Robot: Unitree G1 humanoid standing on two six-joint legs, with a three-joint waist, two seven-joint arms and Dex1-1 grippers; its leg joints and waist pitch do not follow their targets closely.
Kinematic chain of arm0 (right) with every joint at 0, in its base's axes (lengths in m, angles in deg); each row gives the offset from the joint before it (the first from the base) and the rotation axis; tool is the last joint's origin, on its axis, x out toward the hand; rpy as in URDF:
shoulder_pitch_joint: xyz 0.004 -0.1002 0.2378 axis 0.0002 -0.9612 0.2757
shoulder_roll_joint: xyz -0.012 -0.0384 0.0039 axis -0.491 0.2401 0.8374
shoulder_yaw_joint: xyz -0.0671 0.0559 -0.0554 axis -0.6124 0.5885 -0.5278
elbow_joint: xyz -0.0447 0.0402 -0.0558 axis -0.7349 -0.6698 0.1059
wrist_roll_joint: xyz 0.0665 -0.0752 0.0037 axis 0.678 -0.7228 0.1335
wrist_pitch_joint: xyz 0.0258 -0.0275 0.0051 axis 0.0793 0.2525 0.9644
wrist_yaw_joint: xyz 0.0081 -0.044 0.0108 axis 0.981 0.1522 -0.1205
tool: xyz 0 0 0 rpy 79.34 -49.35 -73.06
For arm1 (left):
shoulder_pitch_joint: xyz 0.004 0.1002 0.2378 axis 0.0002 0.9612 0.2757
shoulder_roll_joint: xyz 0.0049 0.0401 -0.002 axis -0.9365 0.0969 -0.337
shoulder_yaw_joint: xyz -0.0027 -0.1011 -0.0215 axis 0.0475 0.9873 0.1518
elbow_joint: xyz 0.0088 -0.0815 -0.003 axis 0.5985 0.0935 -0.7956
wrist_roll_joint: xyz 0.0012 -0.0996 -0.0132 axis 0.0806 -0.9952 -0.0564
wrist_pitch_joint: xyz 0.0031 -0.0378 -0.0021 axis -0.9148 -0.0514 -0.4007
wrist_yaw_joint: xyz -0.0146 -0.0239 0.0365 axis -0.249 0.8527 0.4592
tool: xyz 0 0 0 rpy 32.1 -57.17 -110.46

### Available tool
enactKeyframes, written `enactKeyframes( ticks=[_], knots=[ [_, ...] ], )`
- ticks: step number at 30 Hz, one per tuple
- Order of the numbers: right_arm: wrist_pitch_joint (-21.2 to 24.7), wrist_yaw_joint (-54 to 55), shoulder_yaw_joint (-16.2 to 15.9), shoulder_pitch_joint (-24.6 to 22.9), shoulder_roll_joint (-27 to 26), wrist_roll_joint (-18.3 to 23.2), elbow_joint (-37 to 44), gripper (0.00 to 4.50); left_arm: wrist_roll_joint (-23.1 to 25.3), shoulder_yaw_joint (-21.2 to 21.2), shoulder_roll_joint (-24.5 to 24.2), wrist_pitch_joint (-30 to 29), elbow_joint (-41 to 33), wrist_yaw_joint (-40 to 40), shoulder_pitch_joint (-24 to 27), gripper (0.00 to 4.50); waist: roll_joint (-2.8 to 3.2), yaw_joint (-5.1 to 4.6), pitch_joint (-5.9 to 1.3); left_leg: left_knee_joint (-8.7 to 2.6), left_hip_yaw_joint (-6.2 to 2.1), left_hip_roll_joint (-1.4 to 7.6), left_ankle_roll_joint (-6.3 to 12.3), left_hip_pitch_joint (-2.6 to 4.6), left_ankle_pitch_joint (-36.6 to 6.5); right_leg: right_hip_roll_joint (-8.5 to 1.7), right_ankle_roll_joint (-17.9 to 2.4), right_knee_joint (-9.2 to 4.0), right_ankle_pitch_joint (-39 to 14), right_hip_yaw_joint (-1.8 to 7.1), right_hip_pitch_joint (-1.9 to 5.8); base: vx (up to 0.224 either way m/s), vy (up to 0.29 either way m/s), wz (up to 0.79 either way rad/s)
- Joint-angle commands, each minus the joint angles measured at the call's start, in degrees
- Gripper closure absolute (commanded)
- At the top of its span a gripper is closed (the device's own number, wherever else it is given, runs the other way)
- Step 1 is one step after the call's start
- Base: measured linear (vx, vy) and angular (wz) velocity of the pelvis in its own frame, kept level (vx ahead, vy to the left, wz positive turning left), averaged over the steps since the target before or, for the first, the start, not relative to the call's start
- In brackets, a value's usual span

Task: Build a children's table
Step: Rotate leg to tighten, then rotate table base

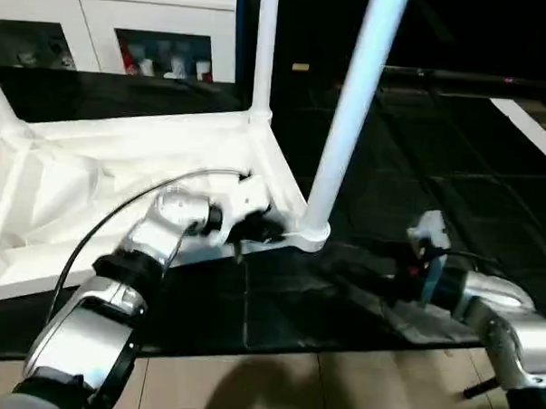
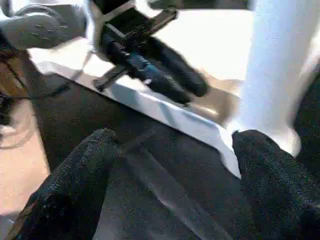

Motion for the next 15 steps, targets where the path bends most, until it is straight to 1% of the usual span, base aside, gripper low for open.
enactKeyframes(
  ticks=[1,2,3,4,5,6,7,8,10,11,12,13,14,15],
  knots=[
    [1.02,1.09,-1.1,1.09,-1.22,0.98,1.28,0.55,-1.37,1.03,-1.69,-4.02,-5.31,-1.17,1.71,3.51,-0.3,-0.01,-4.02,-3.5,-0.61,2.56,3.98,-0.21,-2.82,-5.77,-7.02,-3.72,-9.87,4.53,4.12,0.0,0.0,0.0],
    [1.2,1.41,-1.2,1.29,-1.63,1.07,1.24,0.55,-1.58,1.18,-2.01,-4.73,-6.19,-1.21,2.04,3.47,-0.17,-0.07,-4.0,-3.55,-0.67,2.63,3.48,-0.18,-3.24,-5.9,-6.94,-3.66,-10.63,4.54,4.14,0.0,0.0,0.0],
    [1.3,2.06,-1.46,1.66,-2.43,1.01,1.02,0.55,-1.92,1.46,-2.71,-6.14,-7.88,-1.29,2.75,3.31,-0.21,-0.18,-3.91,-3.57,-0.58,2.47,3.39,-0.19,-3.53,-5.72,-6.55,-3.95,-11.66,4.52,4.06,0.0,0.0,0.0],
    [1.13,2.46,-1.92,2.11,-3.28,0.81,0.72,0.55,-2.28,1.77,-3.67,-8.02,-10.02,-1.47,3.67,3.1,-0.03,-0.22,-3.88,-3.59,-0.52,2.37,3.0,-0.07,-4.05,-5.61,-5.95,-4.18,-13.07,4.52,3.99,0.0,0.0,0.0],
    [1.12,2.75,-2.29,2.33,-3.84,0.7,0.71,0.55,-2.56,2.0,-4.39,-9.29,-11.56,-1.66,4.37,3.1,-0.12,-0.23,-3.9,-3.71,-0.61,2.6,2.54,0.03,-4.05,-5.62,-5.91,-4.0,-12.95,4.59,3.89,0.0,0.0,0.0],
    [0.82,3.07,-2.93,2.76,-4.77,0.42,0.51,0.55,-3.46,2.4,-6.1,-11.94,-15.12,-2.74,6.05,3.09,0.06,-0.26,-3.8,-3.73,-0.6,2.49,2.35,0.0,-4.28,-5.52,-5.49,-4.16,-13.59,4.56,3.84,0.0,0.0,0.0],
    [0.82,3.07,-2.93,2.76,-4.77,0.42,0.51,0.55,-3.46,2.4,-6.1,-11.94,-15.12,-2.74,6.05,3.08,0.22,-0.25,-3.96,-3.78,-0.76,2.77,1.76,0.14,-4.38,-5.8,-5.73,-3.8,-13.19,4.63,3.9,0.0,0.0,0.0],
    [0.8,3.37,-3.58,3.26,-5.97,0.54,0.59,0.55,-4.81,3.07,-8.62,-15.79,-20.25,-4.32,8.56,2.98,0.48,-0.25,-3.77,-3.78,-0.67,2.57,1.84,0.1,-4.41,-5.56,-5.53,-4.1,-13.35,4.6,3.76,0.0,0.0,0.0],
    [0.7,4.51,-4.58,4.44,-8.26,0.47,0.45,0.55,-7.79,4.48,-14.31,-23.99,-30.89,-7.53,14.07,2.69,0.56,-0.71,-3.86,-4.09,-0.92,2.98,0.6,0.03,-4.74,-5.87,-6.78,-3.24,-11.68,4.78,3.93,0.0,0.0,0.0],
    [0.58,5.05,-4.88,5.08,-9.32,0.46,0.24,0.55,-9.2,5.17,-17.13,-27.39,-35.37,-8.93,16.72,2.65,0.72,-1.21,-3.74,-4.28,-0.97,2.99,0.22,0.1,-5.15,-5.8,-7.75,-3.11,-11.08,4.86,3.78,0.0,0.0,0.0],
    [0.53,5.5,-5.06,5.48,-9.94,0.47,0.1,0.55,-10.21,5.6,-18.96,-29.98,-38.6,-9.51,18.48,2.65,0.78,-1.68,-3.37,-4.25,-0.65,2.56,0.37,0.25,-6.33,-5.29,-7.51,-3.73,-12.7,4.91,3.46,0.0,0.0,0.0],
    [0.3,6.3,-5.14,6.23,-10.91,0.38,-0.43,0.55,-11.33,6.37,-21.04,-32.81,-42.15,-9.97,20.72,2.57,0.87,-1.57,-3.41,-4.18,-0.68,2.68,-0.09,0.63,-6.86,-5.5,-7.67,-3.51,-13.12,5.03,3.31,0.0,0.0,0.0],
    [0.22,6.6,-5.24,6.61,-11.37,0.3,-0.74,0.55,-11.76,6.77,-21.94,-34.02,-43.58,-10.02,21.8,2.46,0.79,-1.81,-3.21,-4.34,-0.65,2.42,0.07,0.27,-7.02,-5.21,-7.65,-3.68,-14.05,5.02,3.58,0.0,0.0,0.0],
    [-0.08,7.65,-5.57,7.99,-12.97,-0.02,-1.86,0.55,-13.21,8.17,-24.99,-38.21,-48.45,-10.15,25.54,2.33,1.09,-1.64,-3.15,-4.32,-0.66,2.56,-0.27,0.75,-8.14,-5.41,-7.49,-3.81,-15.6,5.08,3.25,0.0,0.0,0.0]
  ],
)
